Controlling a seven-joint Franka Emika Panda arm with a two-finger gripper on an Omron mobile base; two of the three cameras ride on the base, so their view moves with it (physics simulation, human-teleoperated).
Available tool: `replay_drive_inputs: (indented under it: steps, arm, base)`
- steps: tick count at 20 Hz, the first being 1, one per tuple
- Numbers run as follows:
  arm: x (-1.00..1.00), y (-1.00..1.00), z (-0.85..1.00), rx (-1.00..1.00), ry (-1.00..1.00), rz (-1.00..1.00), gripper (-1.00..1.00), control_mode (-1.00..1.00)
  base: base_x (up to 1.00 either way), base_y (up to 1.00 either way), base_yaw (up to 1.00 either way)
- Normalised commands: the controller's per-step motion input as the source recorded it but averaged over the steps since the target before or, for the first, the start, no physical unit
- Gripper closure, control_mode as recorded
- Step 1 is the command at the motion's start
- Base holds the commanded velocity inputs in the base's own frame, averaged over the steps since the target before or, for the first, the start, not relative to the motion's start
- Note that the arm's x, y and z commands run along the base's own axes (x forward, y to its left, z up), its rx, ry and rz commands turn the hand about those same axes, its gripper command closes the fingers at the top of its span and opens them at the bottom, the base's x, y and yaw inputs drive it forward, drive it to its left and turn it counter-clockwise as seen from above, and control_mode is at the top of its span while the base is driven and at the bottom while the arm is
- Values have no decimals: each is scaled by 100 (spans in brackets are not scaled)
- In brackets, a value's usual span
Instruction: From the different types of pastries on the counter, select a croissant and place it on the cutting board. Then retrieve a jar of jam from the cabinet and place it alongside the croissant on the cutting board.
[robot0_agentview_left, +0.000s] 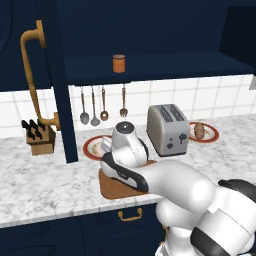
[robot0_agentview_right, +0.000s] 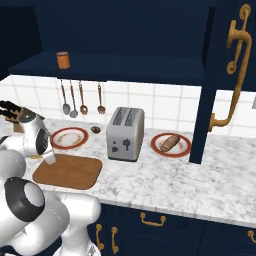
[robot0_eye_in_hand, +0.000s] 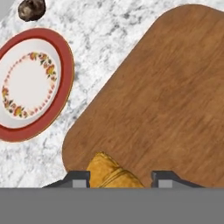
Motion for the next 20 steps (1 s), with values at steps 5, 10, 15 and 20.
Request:
replay_drive_inputs:
  steps: [5, 10, 15, 20]
  arm:
    - [-13, -3, -30, -4, 7, 0, 100, -100]
    - [-17, -11, -23, -2, 6, 0, 100, -100]
    - [-8, -26, -16, 0, 4, 0, 100, -100]
    - [0, -15, -34, -4, 0, 0, 100, -100]
  base:
    - [0, 0, 0]
    - [0, 0, 0]
    - [0, 0, 0]
    - [0, 0, 0]
